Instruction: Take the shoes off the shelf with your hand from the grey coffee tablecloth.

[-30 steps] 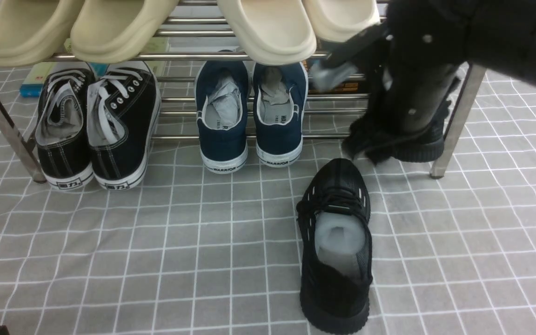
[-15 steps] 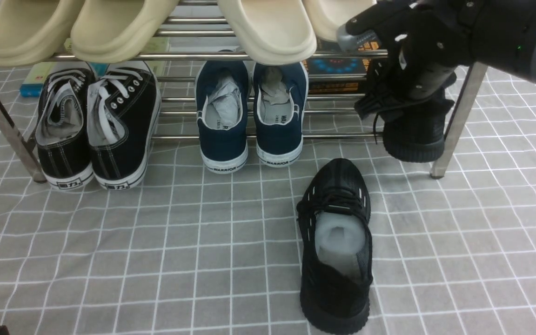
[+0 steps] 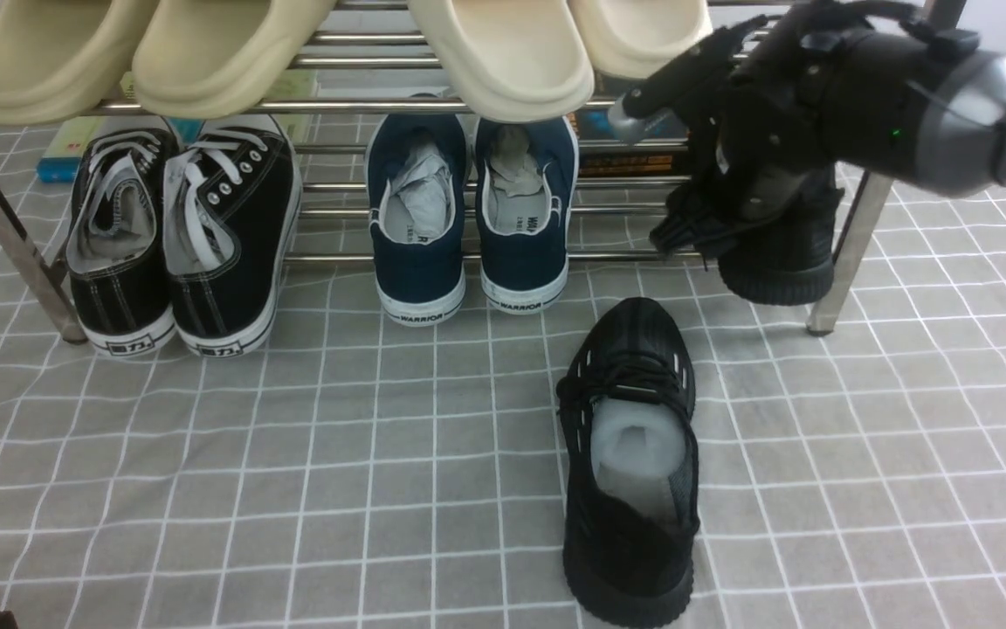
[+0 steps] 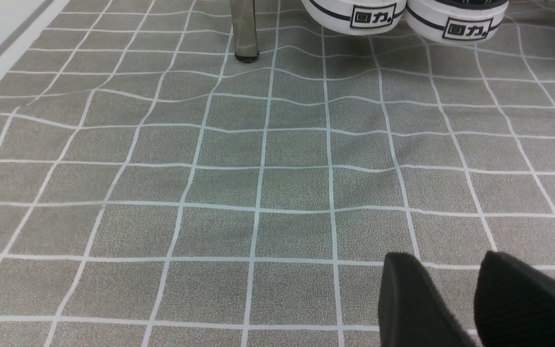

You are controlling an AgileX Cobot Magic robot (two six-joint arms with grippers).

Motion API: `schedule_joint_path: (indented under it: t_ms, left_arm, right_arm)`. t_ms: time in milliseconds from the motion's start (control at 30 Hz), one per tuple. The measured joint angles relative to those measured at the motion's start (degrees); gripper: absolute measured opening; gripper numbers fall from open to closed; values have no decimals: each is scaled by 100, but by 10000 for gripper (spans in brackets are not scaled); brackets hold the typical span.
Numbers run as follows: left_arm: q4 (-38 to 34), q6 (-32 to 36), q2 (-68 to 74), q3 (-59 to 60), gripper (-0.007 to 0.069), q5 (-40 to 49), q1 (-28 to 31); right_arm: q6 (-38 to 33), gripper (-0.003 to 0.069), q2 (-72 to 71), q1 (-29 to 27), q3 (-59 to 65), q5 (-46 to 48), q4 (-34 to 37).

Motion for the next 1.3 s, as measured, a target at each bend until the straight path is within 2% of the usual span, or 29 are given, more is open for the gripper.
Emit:
schedule_joint_path:
  t_ms: [100,133,233,267,333,500,600,767,967,1100,1300]
  left_arm:
    - [0,0,0,0,240,0,0]
    - [0,0,0,0,240,0,0]
    - [0,0,0,0,240,0,0]
    - [0,0,0,0,240,0,0]
    - [0,0,0,0,240,0,0]
    - [0,0,0,0,240,0,0]
    - [0,0,0,0,240,0,0]
    - [0,0,0,0,240,0,0]
    - [0,0,0,0,240,0,0]
    - [0,0,0,0,240,0,0]
    - [0,0,0,0,240,0,0]
  right_arm:
    - [0,395,92,0,0,-5,-65]
    - [0,315,105,0,0,14,-93]
    - [0,149,70,0,-6,108,-93]
    - [0,57,4,25,-11,269,15]
    - [-90,7,-171,132,-39,761,274]
    - [-360,6,-871,523,-69,2119,1048]
    - [-367,6,-1202,622,28,2308,1403]
    - [-284,6,-1768,692,978,2289,1789]
    - [48,6,-2090,736,2027,2108,1781]
    - [159,7,-2105,736,2659,1436,2001]
    - [512,8,-2110,739,3086,955,2176]
